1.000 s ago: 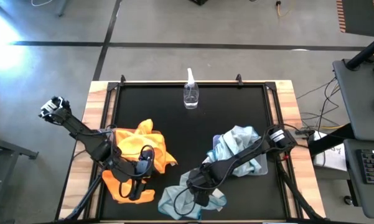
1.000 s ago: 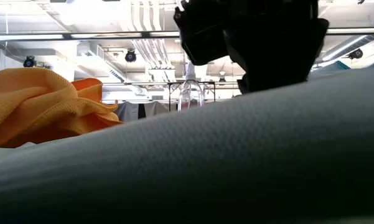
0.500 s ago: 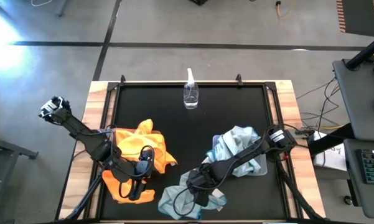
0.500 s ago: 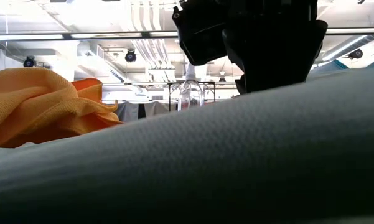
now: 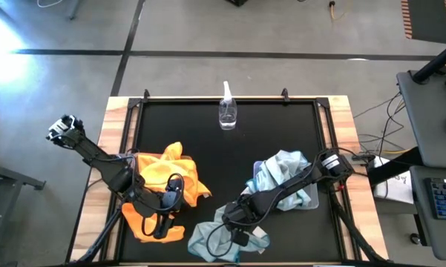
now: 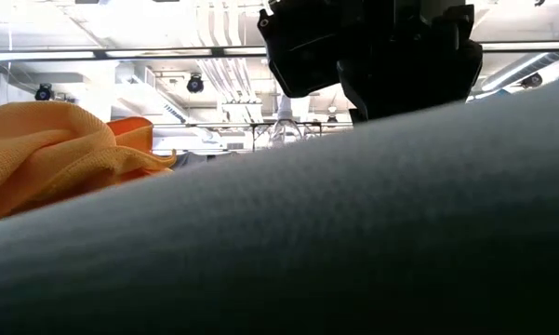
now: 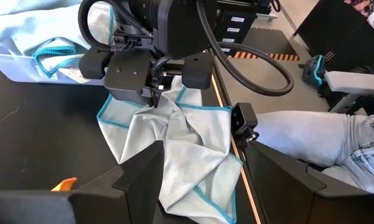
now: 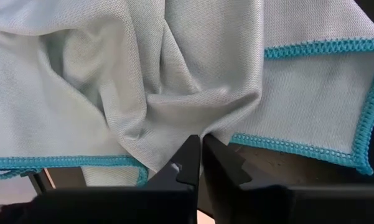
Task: Sort microfiber towel by color & place in baskets
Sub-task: Put the blue microfiber cloth into the transparent bin
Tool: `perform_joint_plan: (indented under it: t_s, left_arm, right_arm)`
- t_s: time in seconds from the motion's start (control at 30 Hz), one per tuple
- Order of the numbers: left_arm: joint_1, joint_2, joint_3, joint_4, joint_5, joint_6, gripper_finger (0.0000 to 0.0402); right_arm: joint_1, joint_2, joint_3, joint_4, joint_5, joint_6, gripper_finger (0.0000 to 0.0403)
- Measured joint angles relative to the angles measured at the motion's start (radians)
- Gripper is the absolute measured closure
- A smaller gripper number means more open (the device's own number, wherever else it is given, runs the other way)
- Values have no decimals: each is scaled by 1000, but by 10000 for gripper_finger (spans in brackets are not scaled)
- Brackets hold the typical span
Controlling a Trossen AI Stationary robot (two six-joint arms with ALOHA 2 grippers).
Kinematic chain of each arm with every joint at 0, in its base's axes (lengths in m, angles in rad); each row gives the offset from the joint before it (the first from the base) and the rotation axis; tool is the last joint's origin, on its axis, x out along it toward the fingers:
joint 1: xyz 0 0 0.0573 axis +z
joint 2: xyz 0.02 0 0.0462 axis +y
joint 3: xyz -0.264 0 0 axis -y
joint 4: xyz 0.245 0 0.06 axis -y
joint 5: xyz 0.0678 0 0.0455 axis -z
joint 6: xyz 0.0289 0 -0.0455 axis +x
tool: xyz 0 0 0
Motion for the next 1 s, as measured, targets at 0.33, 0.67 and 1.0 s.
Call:
perform_joint_plan:
  t_s: [0.33, 0.67, 1.0]
  left_arm:
    - [0, 0, -1, 0, 0, 0, 187]
    - [0, -1, -1, 1, 0, 0, 187]
    - [0, -5, 5, 0, 0, 0, 187]
  right_arm:
    - [0, -64, -2, 6, -6, 10, 394]
    - [-2, -200, -2, 4, 111, 1, 394]
    - [2, -421, -2, -3, 497, -80, 394]
